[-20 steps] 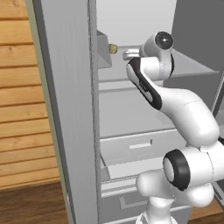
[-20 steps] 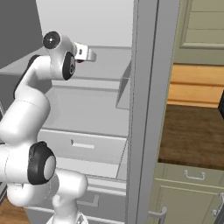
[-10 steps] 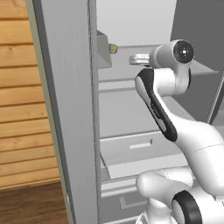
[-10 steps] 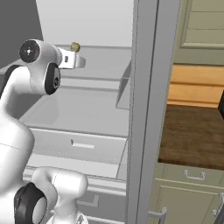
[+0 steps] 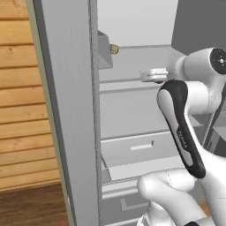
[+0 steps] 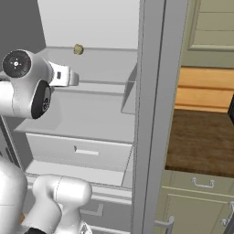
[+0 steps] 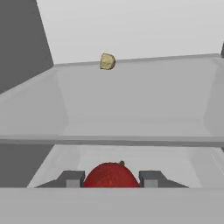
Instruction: Take the strawberry from the fridge and place it on top of the pancake, located on the dining counter.
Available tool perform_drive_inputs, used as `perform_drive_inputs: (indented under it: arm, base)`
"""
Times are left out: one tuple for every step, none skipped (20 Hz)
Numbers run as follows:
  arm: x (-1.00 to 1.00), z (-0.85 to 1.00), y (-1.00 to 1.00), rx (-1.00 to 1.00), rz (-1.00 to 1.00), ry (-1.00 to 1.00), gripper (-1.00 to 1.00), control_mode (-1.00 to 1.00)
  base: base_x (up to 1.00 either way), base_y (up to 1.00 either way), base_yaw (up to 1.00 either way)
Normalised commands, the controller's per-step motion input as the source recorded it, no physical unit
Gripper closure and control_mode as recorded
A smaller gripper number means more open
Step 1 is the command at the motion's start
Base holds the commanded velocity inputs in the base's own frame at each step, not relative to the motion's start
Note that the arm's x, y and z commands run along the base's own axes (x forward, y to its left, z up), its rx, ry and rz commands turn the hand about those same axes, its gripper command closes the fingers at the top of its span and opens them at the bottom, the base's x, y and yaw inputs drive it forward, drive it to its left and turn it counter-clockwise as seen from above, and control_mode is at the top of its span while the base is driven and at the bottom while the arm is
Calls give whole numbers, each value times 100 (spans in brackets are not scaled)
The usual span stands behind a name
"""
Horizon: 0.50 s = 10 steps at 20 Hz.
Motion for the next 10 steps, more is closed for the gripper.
perform_drive_inputs:
  arm:
    - [-100, -35, 14, -2, 11, 30, 100, -100]
    - [-100, -35, 11, -3, 12, 37, 100, -100]
    - [-100, -46, 14, -6, 11, 42, 100, -100]
    - [-100, -61, 11, -7, 7, 46, 100, -100]
    - [-100, -81, 13, -11, 5, 46, 100, -100]
    - [-100, -94, 11, -15, 1, 50, 100, -100]
    - [-100, -94, 9, -17, 0, 52, 100, -100]
    - [-100, -99, 5, -20, 0, 54, 100, -100]
    - [-74, -99, 0, -21, 0, 55, 100, -100]
    - [-46, -94, 0, -18, -10, 50, 100, -100]
  base:
    - [0, 0, 0]
    - [0, 0, 0]
    - [0, 0, 0]
    - [0, 0, 0]
    - [0, 0, 0]
    - [0, 0, 0]
    - [0, 0, 0]
    - [0, 0, 0]
    - [0, 0, 0]
    - [0, 0, 0]
